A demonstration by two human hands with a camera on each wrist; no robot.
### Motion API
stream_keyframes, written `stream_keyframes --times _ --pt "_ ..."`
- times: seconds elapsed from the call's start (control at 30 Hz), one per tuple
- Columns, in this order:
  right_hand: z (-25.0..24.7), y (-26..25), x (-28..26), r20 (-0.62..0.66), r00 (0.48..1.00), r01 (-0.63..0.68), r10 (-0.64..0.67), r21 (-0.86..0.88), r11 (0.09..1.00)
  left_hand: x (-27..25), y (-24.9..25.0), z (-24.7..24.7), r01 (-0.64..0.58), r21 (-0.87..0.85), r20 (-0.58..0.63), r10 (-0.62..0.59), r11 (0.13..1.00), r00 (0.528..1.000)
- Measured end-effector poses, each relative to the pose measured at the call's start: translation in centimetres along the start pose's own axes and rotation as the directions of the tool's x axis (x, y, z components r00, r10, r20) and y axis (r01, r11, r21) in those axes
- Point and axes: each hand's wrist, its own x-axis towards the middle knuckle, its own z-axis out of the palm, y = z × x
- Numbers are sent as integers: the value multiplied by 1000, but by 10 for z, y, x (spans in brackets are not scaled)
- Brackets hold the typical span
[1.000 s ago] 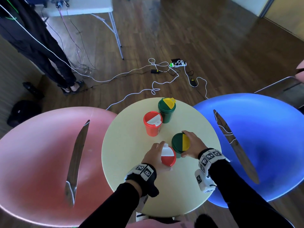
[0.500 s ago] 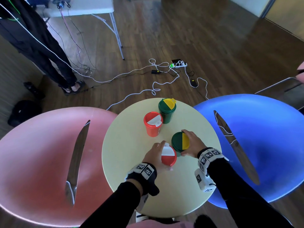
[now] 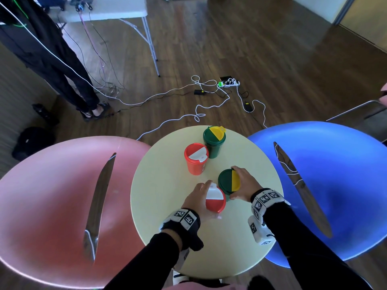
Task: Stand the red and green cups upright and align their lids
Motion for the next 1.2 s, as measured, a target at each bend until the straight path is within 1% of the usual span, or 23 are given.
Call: stream_keyframes --times 0.13,0.2,0.3,0.37,0.43,0.47,0.5,0.57,0.6,0.67,0.7,0.77,0.83,0.93,0.97,1.03,1.13,1.2 --pt "1 1 -2 -5 1000 3 -3 15 1000 2 -3 2 -6 -5 11 7 1000 1000" --pt "2 1 -2 -5 1000 6 -6 13 1000 2 -4 -2 3 -50 19 -2 999 1000" --pt "3 1 -1 -3 1000 10 -10 17 1000 9 -4 -18 81 -126 1 -82 989 997" --pt "3 1 -2 -3 1000 9 -9 23 1000 22 -4 -34 127 -92 -99 -136 988 986" --pt "3 2 -2 -4 1000 8 -8 35 999 39 -4 -52 161 -36 -226 -165 986 960" --pt "3 2 -2 -4 1000 8 -8 41 999 48 -3 -60 176 -16 -257 -174 984 951" --pt "4 3 -2 -3 1000 8 -8 46 999 56 -3 -68 185 7 -260 -177 983 949" --pt "4 4 -2 -3 1000 8 -7 54 998 72 -2 -80 169 77 -223 -148 983 963" --pt "4 4 -2 -2 1000 7 -7 57 998 80 -1 -85 138 134 -196 -111 981 974" --pt "4 4 -1 -3 1000 9 -9 57 998 95 0 -91 60 258 -104 -35 964 994" --pt "4 4 -1 -5 1000 10 -10 57 998 102 -1 -94 31 307 -45 -18 951 999" --pt "4 5 0 -8 1000 11 -10 61 998 112 -2 -96 18 344 46 -36 939 998" --pt "5 5 0 -9 1000 8 -7 68 998 116 -4 -94 22 341 48 -41 940 998" --pt "6 6 1 -10 1000 5 -4 76 997 117 -5 -89 42 329 -38 -31 943 999" --pt "6 6 1 -9 1000 5 -5 77 997 116 -5 -88 40 339 -46 -26 940 999" --pt "6 6 0 -8 1000 9 -8 74 997 115 -3 -88 23 381 -5 -23 924 1000" --pt "6 7 0 -12 1000 10 -9 76 997 111 1 -96 12 428 79 -50 904 996" --pt "6 6 0 -15 1000 12 -11 75 997 110 1 -101 7 443 72 -44 896 996"
